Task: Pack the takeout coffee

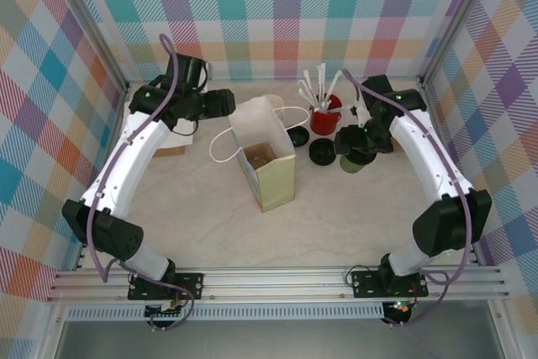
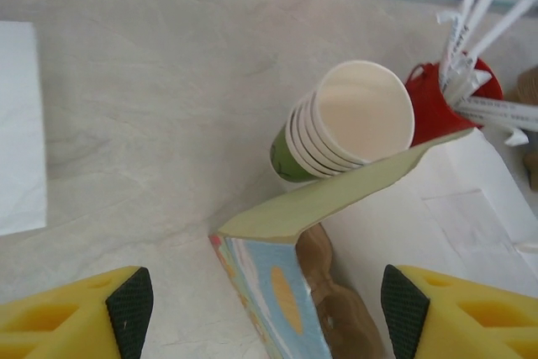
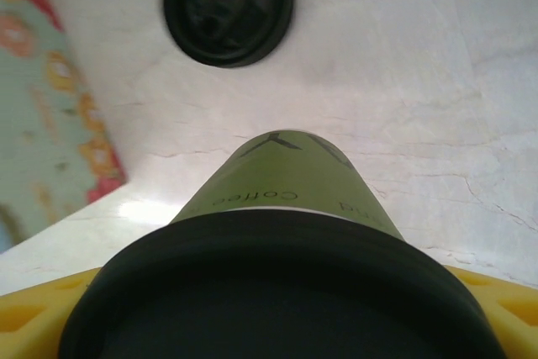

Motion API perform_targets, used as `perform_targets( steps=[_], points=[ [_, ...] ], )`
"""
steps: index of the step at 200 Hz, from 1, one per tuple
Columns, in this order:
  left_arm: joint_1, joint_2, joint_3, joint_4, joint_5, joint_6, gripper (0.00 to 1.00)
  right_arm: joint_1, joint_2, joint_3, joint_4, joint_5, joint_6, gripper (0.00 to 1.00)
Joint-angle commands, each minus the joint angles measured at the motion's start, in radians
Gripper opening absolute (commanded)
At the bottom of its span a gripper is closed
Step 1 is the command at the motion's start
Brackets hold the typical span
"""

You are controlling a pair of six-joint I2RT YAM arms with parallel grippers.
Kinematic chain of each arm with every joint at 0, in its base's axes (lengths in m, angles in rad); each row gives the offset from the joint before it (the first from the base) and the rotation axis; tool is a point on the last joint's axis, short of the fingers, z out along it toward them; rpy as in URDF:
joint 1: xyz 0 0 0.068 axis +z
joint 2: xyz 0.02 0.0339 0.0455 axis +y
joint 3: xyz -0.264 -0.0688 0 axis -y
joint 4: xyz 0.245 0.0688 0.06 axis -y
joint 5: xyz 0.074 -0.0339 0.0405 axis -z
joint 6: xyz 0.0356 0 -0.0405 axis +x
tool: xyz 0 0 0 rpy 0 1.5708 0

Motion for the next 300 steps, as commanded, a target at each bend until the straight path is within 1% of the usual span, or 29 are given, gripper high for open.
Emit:
perform_targets(
  steps=[1, 13, 48, 73, 100, 113, 154, 183, 218, 273, 300],
  points=[
    [0.012, 0.059, 0.05, 0.014, 0.1, 0.111, 0.73, 0.047, -0.044, 0.117, -0.092, -0.041, 0.045, 0.87],
    [0.012, 0.086, 0.07, 0.0, 0.112, 0.13, 0.72, 0.079, -0.049, 0.189, -0.114, -0.05, 0.054, 0.87],
    [0.011, 0.135, 0.086, -0.001, 0.09, 0.145, 0.68, 0.174, -0.031, 0.38, -0.135, -0.083, 0.076, 0.86],
    [0.012, 0.149, 0.087, -0.004, 0.1, 0.123, 0.6, 0.242, 0.005, 0.499, -0.13, -0.105, 0.085, 0.86],
    [0.011, 0.143, 0.065, 0.016, 0.148, 0.079, 0.51, 0.304, 0.037, 0.581, -0.079, -0.16, 0.103, 0.85],
    [0.009, 0.136, 0.053, 0.025, 0.17, 0.062, 0.47, 0.338, 0.062, 0.621, -0.064, -0.159, 0.111, 0.85],
    [-0.003, 0.101, 0.003, 0.053, 0.192, 0.015, 0.4, 0.421, 0.174, 0.744, -0.064, -0.146, 0.148, 0.84],
    [-0.026, 0.084, -0.022, 0.058, 0.187, -0.009, 0.37, 0.464, 0.263, 0.829, -0.098, -0.099, 0.184, 0.84],
    [-0.048, 0.067, -0.038, 0.061, 0.172, -0.027, 0.37, 0.498, 0.353, 0.907, -0.147, -0.059, 0.205, 0.83],
    [-0.07, 0.06, -0.063, 0.063, 0.158, -0.043, 0.37, 0.521, 0.43, 0.921, -0.22, -0.027, 0.214, 0.83],
    [-0.072, 0.05, -0.085, 0.072, 0.153, -0.048, 0.37, 0.532, 0.455, 0.911, -0.228, -0.055, 0.212, 0.83]
  ],
)
